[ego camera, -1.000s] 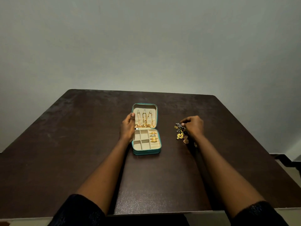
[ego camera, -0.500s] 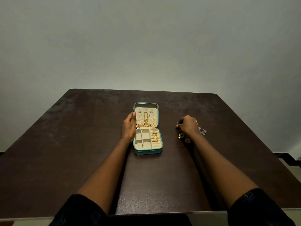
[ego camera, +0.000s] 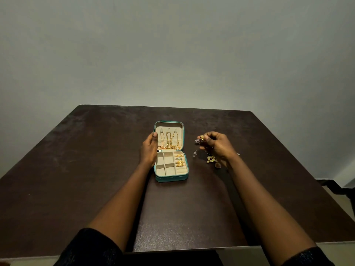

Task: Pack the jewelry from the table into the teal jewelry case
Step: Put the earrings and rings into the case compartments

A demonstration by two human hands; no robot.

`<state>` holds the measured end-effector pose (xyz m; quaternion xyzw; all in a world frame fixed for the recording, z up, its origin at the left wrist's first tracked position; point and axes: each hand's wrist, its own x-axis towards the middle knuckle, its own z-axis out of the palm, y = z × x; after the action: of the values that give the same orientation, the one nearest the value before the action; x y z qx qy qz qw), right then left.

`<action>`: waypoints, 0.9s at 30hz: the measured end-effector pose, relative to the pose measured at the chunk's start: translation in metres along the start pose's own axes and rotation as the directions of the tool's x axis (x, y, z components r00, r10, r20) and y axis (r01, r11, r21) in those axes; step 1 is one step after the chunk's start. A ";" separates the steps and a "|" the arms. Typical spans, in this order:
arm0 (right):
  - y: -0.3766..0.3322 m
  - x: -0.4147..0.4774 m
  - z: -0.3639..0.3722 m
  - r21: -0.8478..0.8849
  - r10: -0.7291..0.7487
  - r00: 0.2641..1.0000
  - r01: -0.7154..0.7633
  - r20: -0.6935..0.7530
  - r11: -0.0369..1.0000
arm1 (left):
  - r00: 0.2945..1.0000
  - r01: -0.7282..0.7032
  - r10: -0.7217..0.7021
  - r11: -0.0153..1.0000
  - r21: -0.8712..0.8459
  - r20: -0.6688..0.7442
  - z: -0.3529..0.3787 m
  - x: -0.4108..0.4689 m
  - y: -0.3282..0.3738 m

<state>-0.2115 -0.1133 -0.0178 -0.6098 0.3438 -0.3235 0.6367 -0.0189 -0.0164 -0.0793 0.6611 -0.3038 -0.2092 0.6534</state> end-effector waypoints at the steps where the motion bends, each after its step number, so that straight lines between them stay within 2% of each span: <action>1: 0.000 -0.001 0.000 0.022 0.004 1.000 -0.004 0.012 1.000 | 1.000 0.009 -0.009 1.000 -0.012 0.003 0.000 0.000 0.000; 12: 0.017 -0.005 -0.005 0.119 0.049 0.999 -0.046 -0.022 0.992 | 1.000 0.001 -0.001 1.000 0.013 0.007 -0.001 0.000 -0.001; 17: 0.017 -0.009 -0.005 0.119 0.020 1.000 -0.019 0.000 0.993 | 1.000 0.012 -0.012 1.000 0.007 0.006 -0.001 0.000 -0.001; 24: 0.015 -0.009 -0.008 0.001 0.010 1.000 -0.010 0.013 1.000 | 1.000 0.018 -0.018 1.000 -0.021 0.011 0.001 -0.003 0.004; 27: 0.015 -0.010 -0.007 0.004 -0.001 1.000 0.001 -0.007 1.000 | 1.000 0.028 -0.028 1.000 -0.006 0.011 0.001 -0.004 0.004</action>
<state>-0.2234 -0.1081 -0.0328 -0.6073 0.3453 -0.3267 0.6366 -0.0223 -0.0143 -0.0760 0.6621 -0.2978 -0.2228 0.6506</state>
